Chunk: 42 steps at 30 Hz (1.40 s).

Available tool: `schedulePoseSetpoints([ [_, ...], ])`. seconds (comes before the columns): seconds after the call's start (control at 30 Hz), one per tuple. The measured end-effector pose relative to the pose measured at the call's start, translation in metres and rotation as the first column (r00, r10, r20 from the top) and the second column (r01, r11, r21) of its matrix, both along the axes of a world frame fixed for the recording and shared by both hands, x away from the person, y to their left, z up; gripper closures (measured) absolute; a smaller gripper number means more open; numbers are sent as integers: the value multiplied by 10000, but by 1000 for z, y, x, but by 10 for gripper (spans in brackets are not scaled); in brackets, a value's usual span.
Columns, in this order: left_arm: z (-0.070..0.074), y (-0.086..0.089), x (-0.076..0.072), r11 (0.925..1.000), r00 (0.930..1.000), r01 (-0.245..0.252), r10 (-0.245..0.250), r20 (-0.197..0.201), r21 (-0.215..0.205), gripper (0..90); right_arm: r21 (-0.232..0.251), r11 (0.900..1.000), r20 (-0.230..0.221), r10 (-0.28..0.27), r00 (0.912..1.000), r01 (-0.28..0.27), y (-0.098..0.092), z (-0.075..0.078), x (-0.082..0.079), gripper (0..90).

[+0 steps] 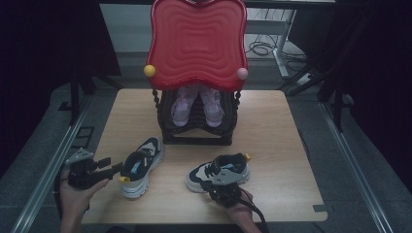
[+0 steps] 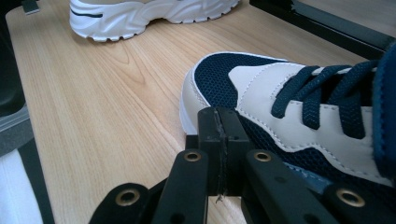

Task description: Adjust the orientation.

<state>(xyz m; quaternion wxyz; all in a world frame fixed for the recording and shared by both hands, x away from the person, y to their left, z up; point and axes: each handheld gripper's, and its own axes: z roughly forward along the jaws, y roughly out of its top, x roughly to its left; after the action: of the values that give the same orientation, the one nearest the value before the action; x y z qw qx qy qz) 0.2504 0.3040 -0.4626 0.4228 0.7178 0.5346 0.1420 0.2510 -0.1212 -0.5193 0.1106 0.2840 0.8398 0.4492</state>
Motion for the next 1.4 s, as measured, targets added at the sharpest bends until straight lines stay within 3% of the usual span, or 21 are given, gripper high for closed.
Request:
schedulePoseSetpoints([
  [0.2, 1, 1, 0, 10000, 10000, -18, 18, 28, -13, 401, 247, 9997, 1, 86, 10000, -86, -5, 4, -2, 893],
  [0.47, 1, 2, -1, 10000, 10000, -38, 38, 51, -29, 401, 851, 9964, 271, -80, 9996, 57, -28, 25, -7, 893],
  [0.6, 1, 1, -1, 10000, 10000, -33, 33, 60, -35, 401, 1233, 9911, 485, -565, 9972, 502, -52, 40, -8, 893],
  [0.93, 1, 1, -1, 10000, 10000, -22, 22, 54, -27, 401, 1702, 9760, 658, -1488, 9867, 1359, -92, 56, -2, 893],
  [1.4, 0, 0, 0, 10000, 10000, -19, 19, 37, -3, 401, 1968, 9557, 503, -2327, 9712, 2188, -123, 57, 9, 894],
])
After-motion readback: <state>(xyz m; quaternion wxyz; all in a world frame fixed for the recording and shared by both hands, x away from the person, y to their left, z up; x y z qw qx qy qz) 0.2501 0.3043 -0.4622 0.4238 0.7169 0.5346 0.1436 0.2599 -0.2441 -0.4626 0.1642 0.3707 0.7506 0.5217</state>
